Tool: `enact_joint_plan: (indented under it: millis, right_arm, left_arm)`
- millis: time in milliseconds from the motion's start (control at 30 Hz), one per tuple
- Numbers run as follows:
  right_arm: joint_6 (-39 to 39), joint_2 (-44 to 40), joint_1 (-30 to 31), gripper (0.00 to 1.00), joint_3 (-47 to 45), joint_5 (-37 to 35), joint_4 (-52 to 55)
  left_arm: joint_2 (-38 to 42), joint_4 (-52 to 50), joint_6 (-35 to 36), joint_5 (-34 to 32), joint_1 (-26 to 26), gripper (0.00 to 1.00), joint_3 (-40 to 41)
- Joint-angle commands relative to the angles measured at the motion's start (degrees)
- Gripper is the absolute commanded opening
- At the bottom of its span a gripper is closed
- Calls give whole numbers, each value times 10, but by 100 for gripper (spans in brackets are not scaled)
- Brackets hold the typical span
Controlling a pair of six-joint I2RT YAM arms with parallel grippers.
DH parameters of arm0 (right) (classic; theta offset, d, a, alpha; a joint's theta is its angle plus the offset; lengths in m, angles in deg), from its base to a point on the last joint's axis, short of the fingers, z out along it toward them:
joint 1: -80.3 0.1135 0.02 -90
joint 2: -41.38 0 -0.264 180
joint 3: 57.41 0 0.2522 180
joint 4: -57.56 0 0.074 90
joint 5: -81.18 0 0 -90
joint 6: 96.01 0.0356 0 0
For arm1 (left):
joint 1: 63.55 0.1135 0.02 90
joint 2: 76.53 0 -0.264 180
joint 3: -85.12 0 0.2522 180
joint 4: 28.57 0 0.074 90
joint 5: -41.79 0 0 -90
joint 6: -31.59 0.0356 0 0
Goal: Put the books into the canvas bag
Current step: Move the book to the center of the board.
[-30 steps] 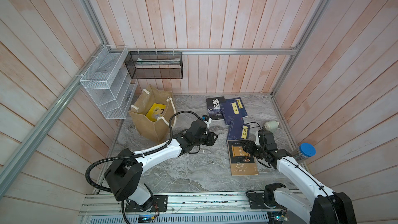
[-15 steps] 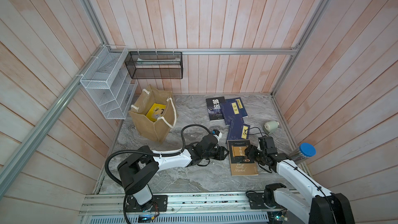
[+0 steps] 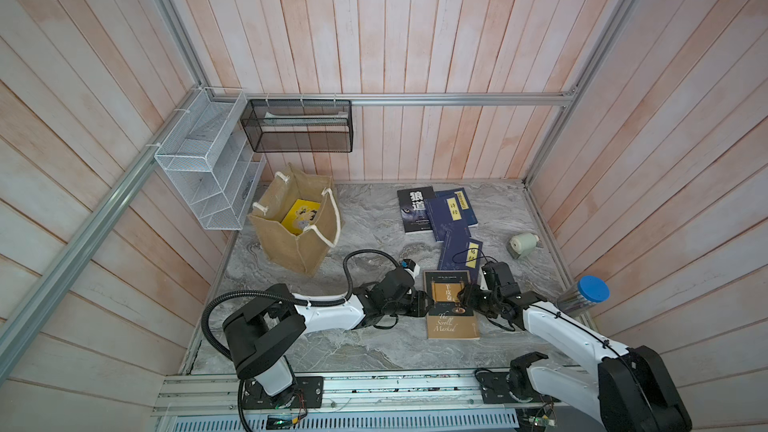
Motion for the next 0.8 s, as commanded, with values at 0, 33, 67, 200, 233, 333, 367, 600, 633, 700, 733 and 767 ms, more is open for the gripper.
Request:
enact_joint_plan:
  millis: [0,33,67,200,233,333,367,600,633,700,733,767]
  right_arm:
    - [43,28,64,54,17,15,-36]
    - [47,41,80,54,21,15,-43]
    - [48,53,90,53,27,14,-47]
    - [40,87,108,49,40,16,-52]
    - [39,91,109,47,41,18,-55]
    - [37,90,117,43,40,17,-51]
    - [39,87,120,42,38,14,-49]
    - [59,60,134,26,-4,14,-60]
    - [62,58,136,25,-9,15,-63]
    - [68,58,139,23,-16,18,-66]
    - [70,58,143,22,-18,19,-67]
    - [72,59,147,21,-19,19,-69]
  left_arm:
    - [30,0,-26,-13,3,50,25]
    - [37,2,-35,-12,7,50,36]
    - [43,3,-43,-10,10,50,48]
    - [66,3,-66,-6,21,50,84]
    - [73,-1,-74,-9,22,50,92]
    - [95,-23,-100,-33,25,50,113]
    - [102,-27,-112,-40,25,50,122]
    - [78,51,-163,0,25,50,163]
    - [66,71,-172,8,25,50,166]
    - [44,118,-190,22,25,49,171]
    - [35,146,-199,28,25,49,175]
    - [26,175,-205,35,25,49,178]
